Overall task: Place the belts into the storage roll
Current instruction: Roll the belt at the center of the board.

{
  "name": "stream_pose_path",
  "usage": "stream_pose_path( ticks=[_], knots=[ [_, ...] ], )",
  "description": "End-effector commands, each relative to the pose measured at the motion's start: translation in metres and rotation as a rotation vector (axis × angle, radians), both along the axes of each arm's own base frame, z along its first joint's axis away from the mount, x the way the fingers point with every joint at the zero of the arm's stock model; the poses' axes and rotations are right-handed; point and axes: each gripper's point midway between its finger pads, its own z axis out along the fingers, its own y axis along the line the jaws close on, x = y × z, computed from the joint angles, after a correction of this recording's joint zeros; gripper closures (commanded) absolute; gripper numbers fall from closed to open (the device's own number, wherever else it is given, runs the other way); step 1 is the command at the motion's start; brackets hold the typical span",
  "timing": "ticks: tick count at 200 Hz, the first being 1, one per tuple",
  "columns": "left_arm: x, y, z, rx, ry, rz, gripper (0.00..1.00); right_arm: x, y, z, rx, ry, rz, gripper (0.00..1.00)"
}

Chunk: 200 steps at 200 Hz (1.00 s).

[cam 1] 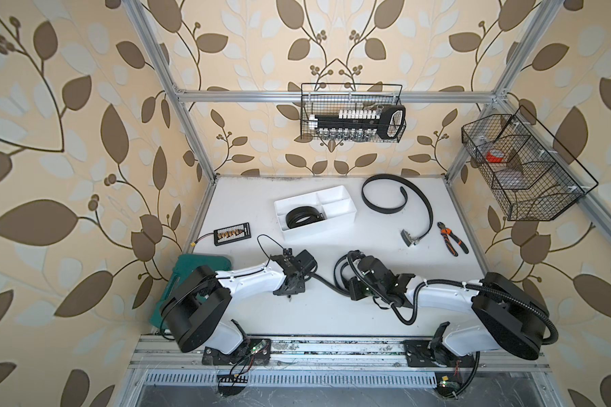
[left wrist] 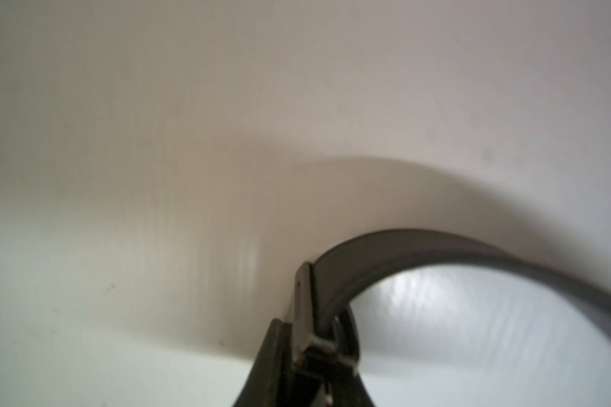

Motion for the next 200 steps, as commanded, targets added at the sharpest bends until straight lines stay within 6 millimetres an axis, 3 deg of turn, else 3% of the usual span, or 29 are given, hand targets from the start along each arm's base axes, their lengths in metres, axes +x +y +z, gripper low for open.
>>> stream_pose_path(
  ticks=[1, 10, 44, 75, 98, 127, 145, 148, 168, 188, 200],
  knots=[
    [0.033, -0.027, 0.004, -0.027, -0.002, -0.051, 1.00, -0.054, 0.012, -0.019, -0.042, 0.100, 0.144, 1.00],
    [0.047, -0.051, 0.007, -0.066, 0.010, -0.121, 1.00, -0.066, 0.021, -0.021, -0.043, 0.086, 0.190, 1.00],
    [0.079, -0.113, 0.009, -0.227, 0.026, -0.239, 1.00, -0.092, 0.043, -0.022, -0.033, 0.008, 0.288, 0.99],
    [0.096, -0.182, 0.032, -0.449, 0.025, -0.423, 1.00, -0.105, 0.061, -0.014, 0.006, -0.063, 0.350, 0.98],
    [0.093, -0.233, 0.049, -0.540, 0.061, -0.586, 1.00, -0.107, 0.075, -0.014, -0.013, -0.091, 0.393, 0.98],
    [0.072, -0.291, 0.058, -0.569, 0.140, -0.779, 1.00, -0.100, 0.089, -0.013, -0.046, -0.138, 0.433, 0.98],
    [0.065, -0.314, 0.057, -0.555, 0.186, -0.853, 1.00, -0.094, 0.099, -0.007, -0.058, -0.187, 0.460, 0.98],
    [0.067, -0.322, 0.064, -0.563, 0.171, -0.871, 1.00, -0.093, 0.100, -0.006, -0.063, -0.194, 0.464, 0.98],
    [0.064, -0.337, 0.066, -0.575, 0.211, -0.920, 1.00, -0.087, 0.105, -0.002, -0.083, -0.229, 0.477, 0.99],
    [0.054, -0.339, 0.060, -0.568, 0.257, -0.953, 1.00, -0.084, 0.105, -0.002, -0.097, -0.245, 0.471, 0.99],
    [0.050, -0.335, 0.058, -0.546, 0.261, -0.967, 0.90, -0.082, 0.103, -0.002, -0.099, -0.250, 0.459, 0.99]
  ],
)
